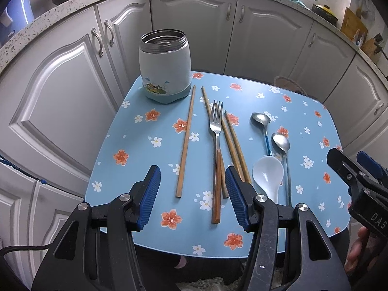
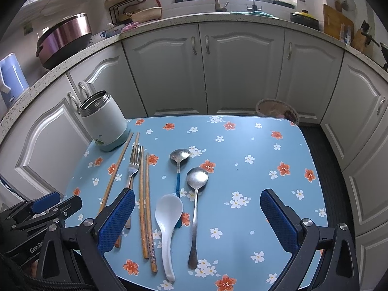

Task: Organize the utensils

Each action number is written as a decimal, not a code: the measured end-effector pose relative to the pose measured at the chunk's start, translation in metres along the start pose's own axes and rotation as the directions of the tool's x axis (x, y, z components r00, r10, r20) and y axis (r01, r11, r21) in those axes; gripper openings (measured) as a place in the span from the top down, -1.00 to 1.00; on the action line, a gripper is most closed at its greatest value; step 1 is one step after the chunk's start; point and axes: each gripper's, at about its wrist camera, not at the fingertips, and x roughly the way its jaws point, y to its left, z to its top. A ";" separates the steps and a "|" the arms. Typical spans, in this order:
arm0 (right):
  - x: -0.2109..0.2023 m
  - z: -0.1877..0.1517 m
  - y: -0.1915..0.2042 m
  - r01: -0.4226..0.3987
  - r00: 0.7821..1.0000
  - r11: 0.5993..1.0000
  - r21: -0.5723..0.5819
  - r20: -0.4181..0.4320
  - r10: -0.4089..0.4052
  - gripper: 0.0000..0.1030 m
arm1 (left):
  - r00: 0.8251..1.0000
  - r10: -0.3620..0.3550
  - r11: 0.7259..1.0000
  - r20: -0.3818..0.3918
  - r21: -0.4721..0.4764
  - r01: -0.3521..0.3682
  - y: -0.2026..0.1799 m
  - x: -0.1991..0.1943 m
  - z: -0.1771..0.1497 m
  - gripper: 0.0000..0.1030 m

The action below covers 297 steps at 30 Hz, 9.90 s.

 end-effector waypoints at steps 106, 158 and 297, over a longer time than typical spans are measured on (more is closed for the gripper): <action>0.118 -0.002 -0.022 -0.099 0.940 0.994 -0.044 -0.332 0.078 0.07 | 0.972 -0.134 0.990 -0.192 -0.074 0.122 0.000 0.103 0.042 -0.07; 0.122 0.004 -0.026 -0.151 0.949 0.986 -0.064 -0.288 0.127 0.19 | 0.948 -0.221 0.969 -0.227 -0.160 0.187 0.009 0.139 0.079 0.24; -0.005 0.067 0.032 -0.343 0.934 0.906 -0.247 0.010 0.356 0.33 | 0.934 -0.321 0.939 0.154 -0.077 0.336 0.038 -0.048 0.126 0.96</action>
